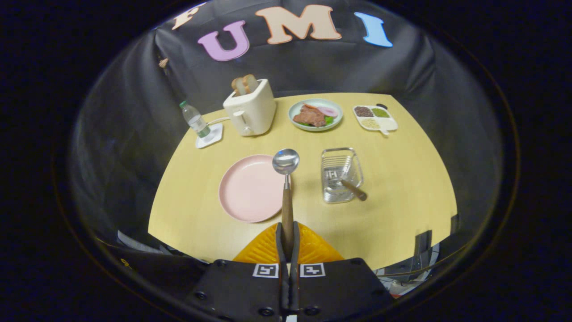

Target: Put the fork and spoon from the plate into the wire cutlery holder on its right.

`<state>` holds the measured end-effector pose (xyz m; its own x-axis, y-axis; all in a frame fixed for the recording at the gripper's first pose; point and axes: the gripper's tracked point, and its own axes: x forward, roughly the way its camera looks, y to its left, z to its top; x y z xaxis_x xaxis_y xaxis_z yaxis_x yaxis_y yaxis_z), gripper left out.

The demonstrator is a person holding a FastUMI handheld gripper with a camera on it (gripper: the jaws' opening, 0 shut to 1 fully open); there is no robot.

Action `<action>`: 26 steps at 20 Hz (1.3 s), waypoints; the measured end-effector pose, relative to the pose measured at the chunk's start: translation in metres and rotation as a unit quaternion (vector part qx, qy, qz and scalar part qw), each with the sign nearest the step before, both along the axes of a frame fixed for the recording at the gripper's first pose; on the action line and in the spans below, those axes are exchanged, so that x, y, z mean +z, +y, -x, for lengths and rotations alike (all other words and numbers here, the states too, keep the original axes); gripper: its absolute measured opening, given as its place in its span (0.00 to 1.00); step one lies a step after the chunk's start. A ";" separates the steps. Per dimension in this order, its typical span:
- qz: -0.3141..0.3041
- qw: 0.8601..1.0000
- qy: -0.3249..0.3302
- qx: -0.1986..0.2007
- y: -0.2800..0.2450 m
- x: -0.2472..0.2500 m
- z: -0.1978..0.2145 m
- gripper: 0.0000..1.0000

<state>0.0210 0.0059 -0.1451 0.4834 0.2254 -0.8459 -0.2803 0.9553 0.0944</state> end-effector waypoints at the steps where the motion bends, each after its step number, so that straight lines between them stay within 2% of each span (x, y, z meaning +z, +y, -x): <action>1: 0.001 1.000 0.004 -0.008 -0.009 0.006 -0.007 0.03; 7: 0.054 0.998 0.034 -0.002 -0.060 0.008 -0.047 0.04; 16: 0.083 0.985 0.149 0.026 -0.080 -0.025 -0.063 0.04; 20: 0.089 0.980 0.174 0.045 -0.082 -0.033 -0.065 0.04; 26: 0.089 0.979 0.174 0.056 -0.084 -0.034 -0.066 0.16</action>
<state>0.0869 -0.0782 -0.1795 0.1389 0.0941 -0.9858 -0.3656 0.9300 0.0372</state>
